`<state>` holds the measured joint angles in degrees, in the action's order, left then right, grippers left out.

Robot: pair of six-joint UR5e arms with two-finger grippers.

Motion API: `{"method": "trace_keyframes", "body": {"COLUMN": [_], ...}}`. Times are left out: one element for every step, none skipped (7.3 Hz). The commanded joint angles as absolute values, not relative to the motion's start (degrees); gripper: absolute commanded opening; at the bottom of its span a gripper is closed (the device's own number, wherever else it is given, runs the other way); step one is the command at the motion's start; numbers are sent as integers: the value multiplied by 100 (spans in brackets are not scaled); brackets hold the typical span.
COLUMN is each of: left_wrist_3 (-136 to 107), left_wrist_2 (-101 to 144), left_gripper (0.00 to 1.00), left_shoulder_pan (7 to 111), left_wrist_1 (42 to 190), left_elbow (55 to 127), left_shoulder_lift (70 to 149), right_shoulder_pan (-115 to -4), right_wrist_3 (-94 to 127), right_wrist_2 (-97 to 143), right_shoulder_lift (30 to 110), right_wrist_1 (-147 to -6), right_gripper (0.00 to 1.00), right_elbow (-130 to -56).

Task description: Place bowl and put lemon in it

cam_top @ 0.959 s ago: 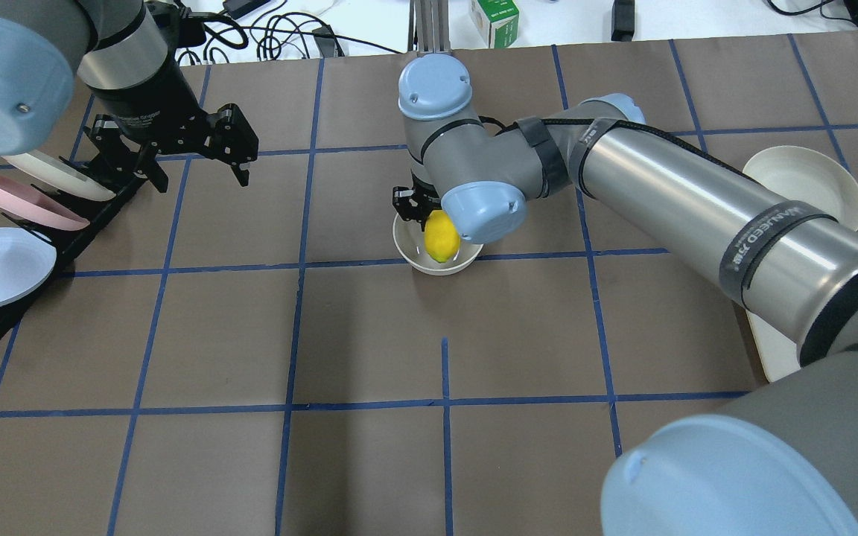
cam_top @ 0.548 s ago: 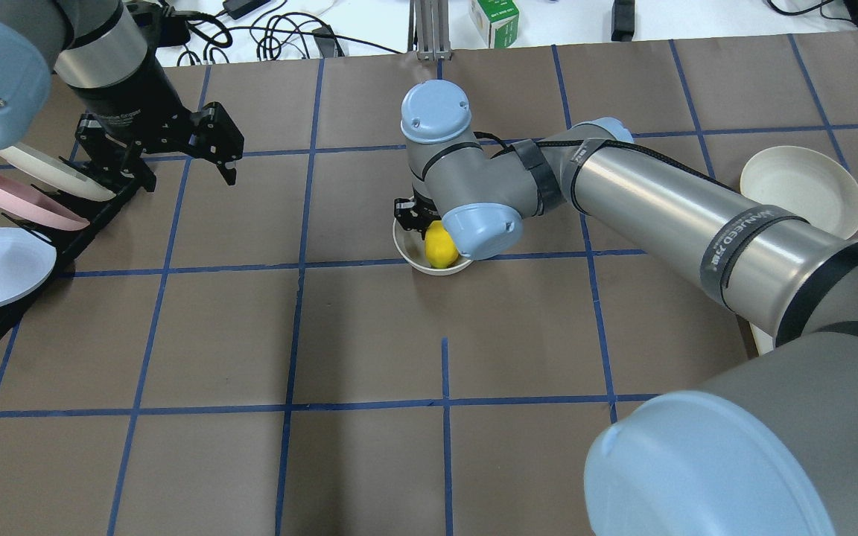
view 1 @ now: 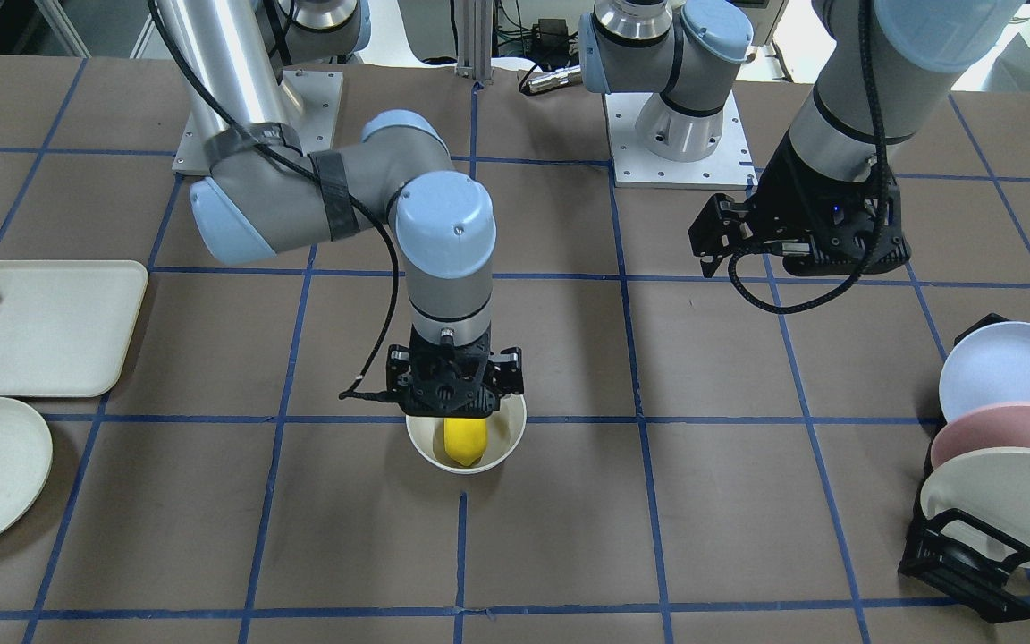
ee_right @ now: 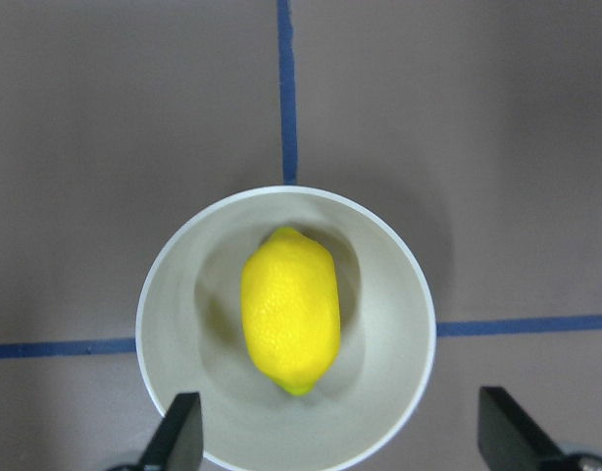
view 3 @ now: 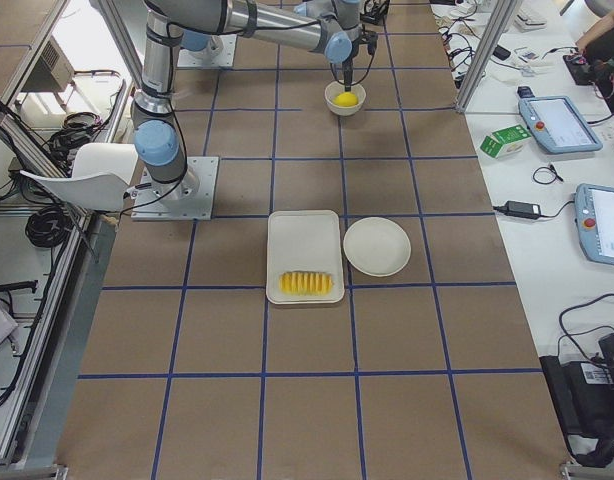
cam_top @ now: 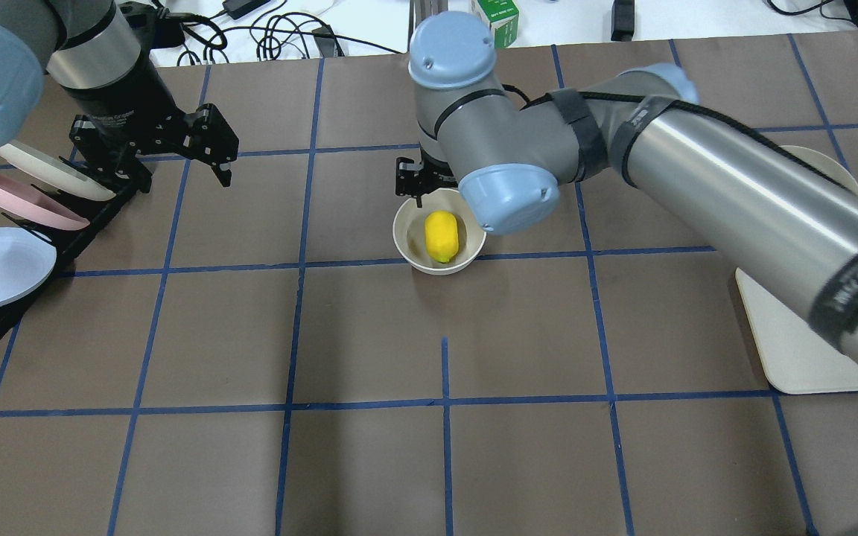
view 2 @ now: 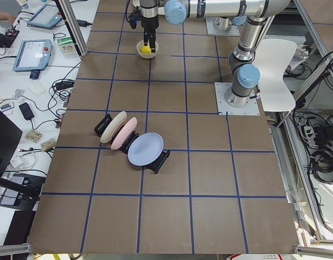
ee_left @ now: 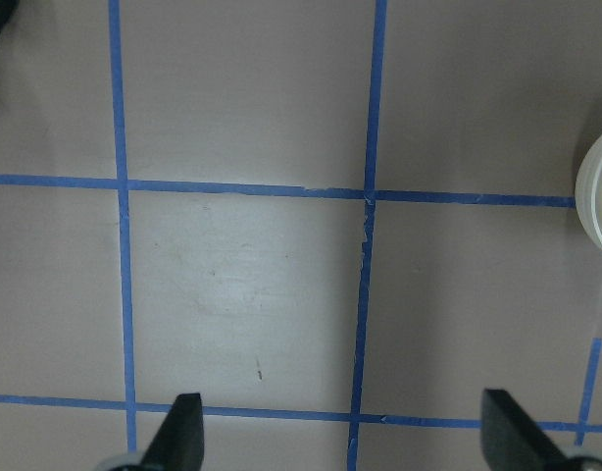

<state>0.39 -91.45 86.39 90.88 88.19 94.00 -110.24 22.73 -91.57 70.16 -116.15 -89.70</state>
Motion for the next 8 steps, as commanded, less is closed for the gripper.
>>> {"method": "trace_keyframes", "body": {"left_wrist_3": [35, 35, 44, 44, 44, 44, 44, 44], "left_wrist_2": [-9123, -9114, -9149, -9158, -9158, -9167, -9167, -9184], "left_gripper": [100, 100, 100, 100, 100, 100, 100, 100], "left_shoulder_pan": [8640, 8640, 8640, 8640, 8640, 8640, 8640, 8640], "left_wrist_1": [9088, 9088, 9088, 9088, 9088, 9088, 9088, 9088], "left_elbow": [8815, 8807, 8807, 8807, 8807, 8807, 8807, 8815], "left_shoulder_lift": [9404, 9439, 9413, 9404, 9404, 9387, 9404, 9413], "right_shoulder_pan": [-10541, -10147, -9690, -9216, -8933, -8912, -8877, -8851], "right_wrist_3": [1805, 1323, 953, 505, 318, 290, 247, 46], "right_wrist_2": [-9158, -9158, -9141, -9149, -9097, -9079, -9079, -9079], "right_shoulder_lift": [8012, 8381, 8785, 9015, 9157, 9219, 9220, 9220], "right_wrist_1": [-10342, -9944, -9445, -9100, -9001, -9009, -9078, -9088], "right_gripper": [100, 100, 100, 100, 100, 100, 100, 100], "right_elbow": [-8974, -8974, -8982, -9000, -9000, -9035, -9044, -9044]}}
